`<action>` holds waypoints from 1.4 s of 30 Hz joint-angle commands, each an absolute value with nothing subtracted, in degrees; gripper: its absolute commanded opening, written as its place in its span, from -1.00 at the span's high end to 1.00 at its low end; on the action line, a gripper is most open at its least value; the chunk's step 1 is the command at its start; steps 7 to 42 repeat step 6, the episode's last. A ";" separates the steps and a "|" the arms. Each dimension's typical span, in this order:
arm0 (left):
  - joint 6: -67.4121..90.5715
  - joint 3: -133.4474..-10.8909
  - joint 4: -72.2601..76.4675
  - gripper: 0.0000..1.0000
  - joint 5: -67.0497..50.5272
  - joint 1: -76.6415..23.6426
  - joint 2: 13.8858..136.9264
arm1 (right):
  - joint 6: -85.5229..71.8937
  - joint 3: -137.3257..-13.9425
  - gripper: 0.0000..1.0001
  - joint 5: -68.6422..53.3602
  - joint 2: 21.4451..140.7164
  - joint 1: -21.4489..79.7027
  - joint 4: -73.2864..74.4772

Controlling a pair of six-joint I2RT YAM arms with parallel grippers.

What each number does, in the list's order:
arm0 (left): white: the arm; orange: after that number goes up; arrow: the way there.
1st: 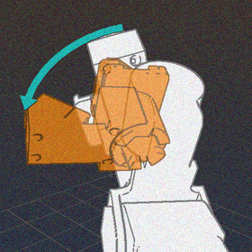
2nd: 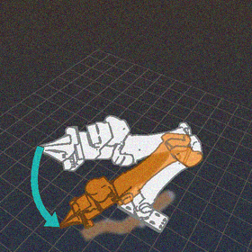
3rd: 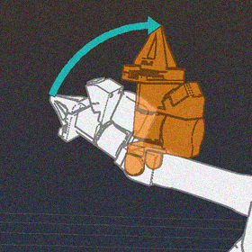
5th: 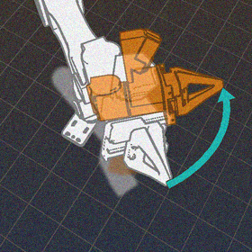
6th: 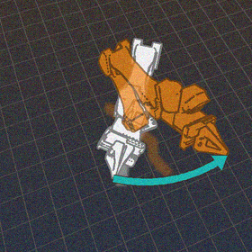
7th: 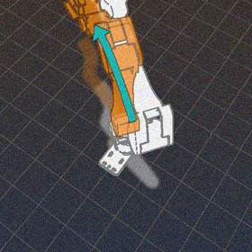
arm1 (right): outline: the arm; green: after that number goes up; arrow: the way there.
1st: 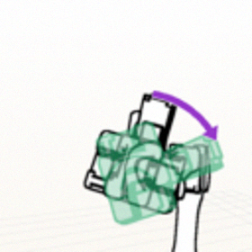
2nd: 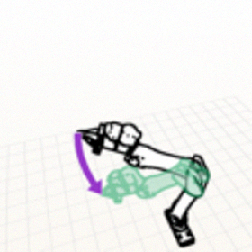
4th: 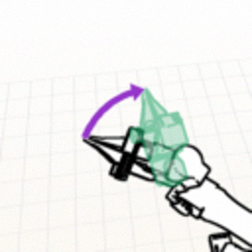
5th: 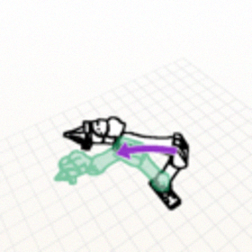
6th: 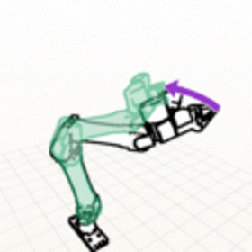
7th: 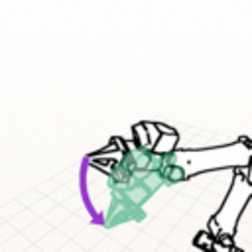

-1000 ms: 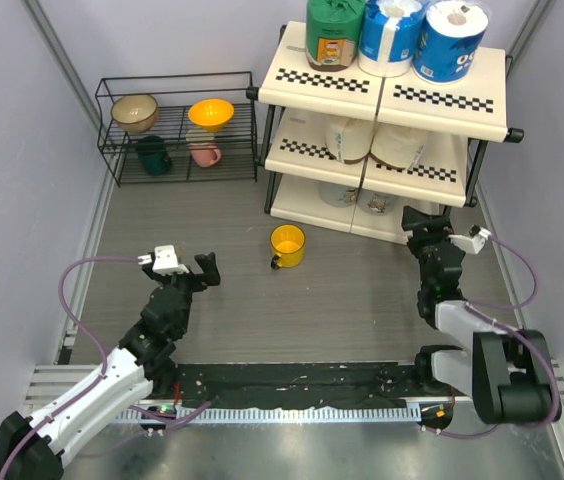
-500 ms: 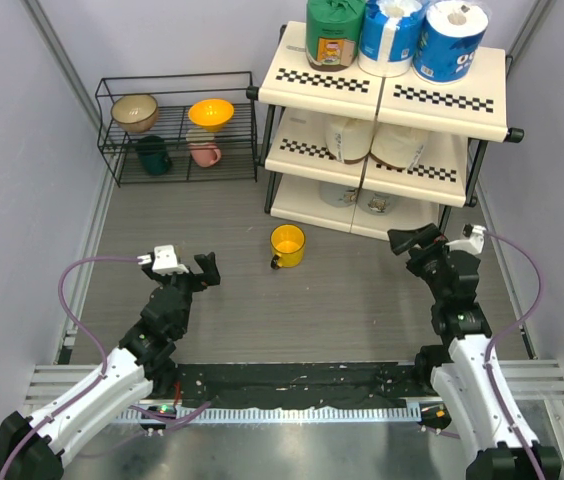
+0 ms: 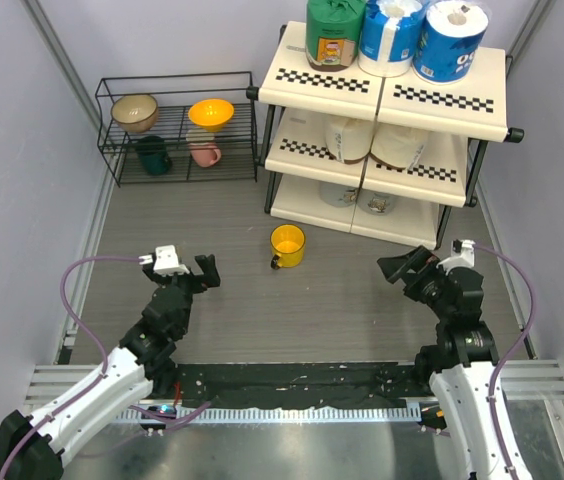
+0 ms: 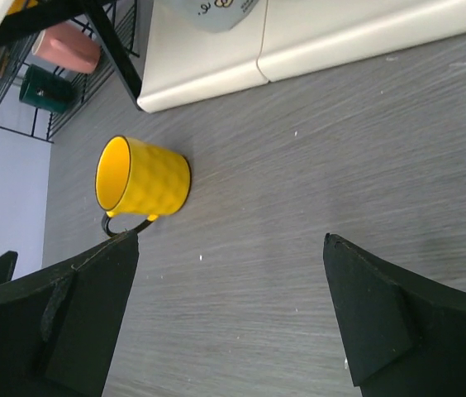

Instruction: Place and organize the paper towels onto the shelf

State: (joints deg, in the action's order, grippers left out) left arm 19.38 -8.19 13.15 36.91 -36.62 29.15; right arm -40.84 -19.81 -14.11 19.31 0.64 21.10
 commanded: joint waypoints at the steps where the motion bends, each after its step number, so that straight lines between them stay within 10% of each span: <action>1: 19.87 -10.02 14.06 -0.99 36.67 -36.30 28.57 | -41.75 -19.34 -0.99 -16.70 17.15 0.70 22.67; 42: 19.16 -10.72 13.71 -1.00 35.68 -36.30 30.06 | -41.92 -18.63 -0.99 -16.26 15.38 0.70 23.38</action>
